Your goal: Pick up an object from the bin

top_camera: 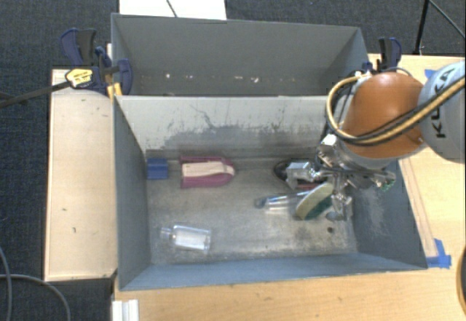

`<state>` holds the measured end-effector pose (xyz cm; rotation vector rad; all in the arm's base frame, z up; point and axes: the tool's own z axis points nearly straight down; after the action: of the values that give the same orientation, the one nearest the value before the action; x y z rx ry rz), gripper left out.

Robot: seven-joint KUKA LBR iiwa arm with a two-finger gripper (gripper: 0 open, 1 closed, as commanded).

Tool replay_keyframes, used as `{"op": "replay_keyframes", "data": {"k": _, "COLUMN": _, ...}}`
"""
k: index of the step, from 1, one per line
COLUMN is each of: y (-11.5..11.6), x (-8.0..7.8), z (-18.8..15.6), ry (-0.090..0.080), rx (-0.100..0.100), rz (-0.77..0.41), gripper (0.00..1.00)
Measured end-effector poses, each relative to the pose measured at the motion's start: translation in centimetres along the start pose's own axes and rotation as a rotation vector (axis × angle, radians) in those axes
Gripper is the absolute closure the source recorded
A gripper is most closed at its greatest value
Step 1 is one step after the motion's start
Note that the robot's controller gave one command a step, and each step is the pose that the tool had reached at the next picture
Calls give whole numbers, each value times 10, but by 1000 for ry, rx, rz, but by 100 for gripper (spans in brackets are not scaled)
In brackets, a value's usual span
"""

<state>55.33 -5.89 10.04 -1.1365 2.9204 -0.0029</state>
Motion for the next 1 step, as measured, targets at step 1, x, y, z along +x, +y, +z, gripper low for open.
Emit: {"op": "replay_keyframes", "data": {"k": 1, "y": -6, "x": 0, "z": 32, "ry": 6, "rx": -7, "rz": 5, "gripper": 0}}
